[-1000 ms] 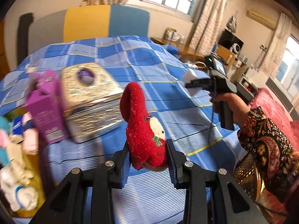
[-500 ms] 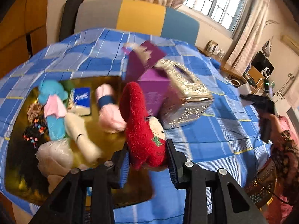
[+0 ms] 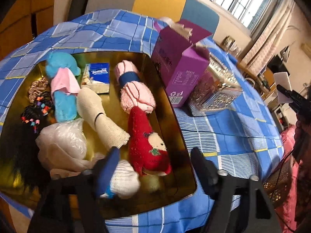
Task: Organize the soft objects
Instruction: 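Carry the red sock into the gold tray and open the left gripper, then carry the white pad into the gold tray and release it with the right gripper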
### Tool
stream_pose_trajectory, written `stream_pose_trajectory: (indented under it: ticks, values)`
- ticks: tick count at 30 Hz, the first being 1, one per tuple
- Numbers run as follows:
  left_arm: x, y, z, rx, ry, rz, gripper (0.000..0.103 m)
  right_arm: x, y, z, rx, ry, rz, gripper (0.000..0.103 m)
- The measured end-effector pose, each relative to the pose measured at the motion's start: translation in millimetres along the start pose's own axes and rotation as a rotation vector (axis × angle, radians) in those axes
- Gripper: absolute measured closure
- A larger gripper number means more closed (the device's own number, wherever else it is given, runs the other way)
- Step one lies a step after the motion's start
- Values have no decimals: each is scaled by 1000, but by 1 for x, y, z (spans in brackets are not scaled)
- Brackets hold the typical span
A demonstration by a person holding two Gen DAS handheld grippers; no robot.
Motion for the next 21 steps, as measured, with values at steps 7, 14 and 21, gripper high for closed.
stream_pose_trajectory:
  ticks: [7,14,21]
  values:
    - [-44,-16,5,2,128,-62,13,-25,-52,19,-12,-3,-87,85]
    - [-63,-36,8,-10,185,-207,0,-31,-133,48,-74,-83,-255,85]
    - [-73,-58,19,-36,185,-310,0,-16,-248,87,-195,-203,-439,85]
Point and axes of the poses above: each gripper's, at about its wrist camera, not at the fingertips, and x roughly the way its jaws point, y to its right, z to its underside, the point moved 7 cm from there along x, roughly the way its jaws point, and after that the axes turned 3 degrees about -z, right-handed, at the moved point
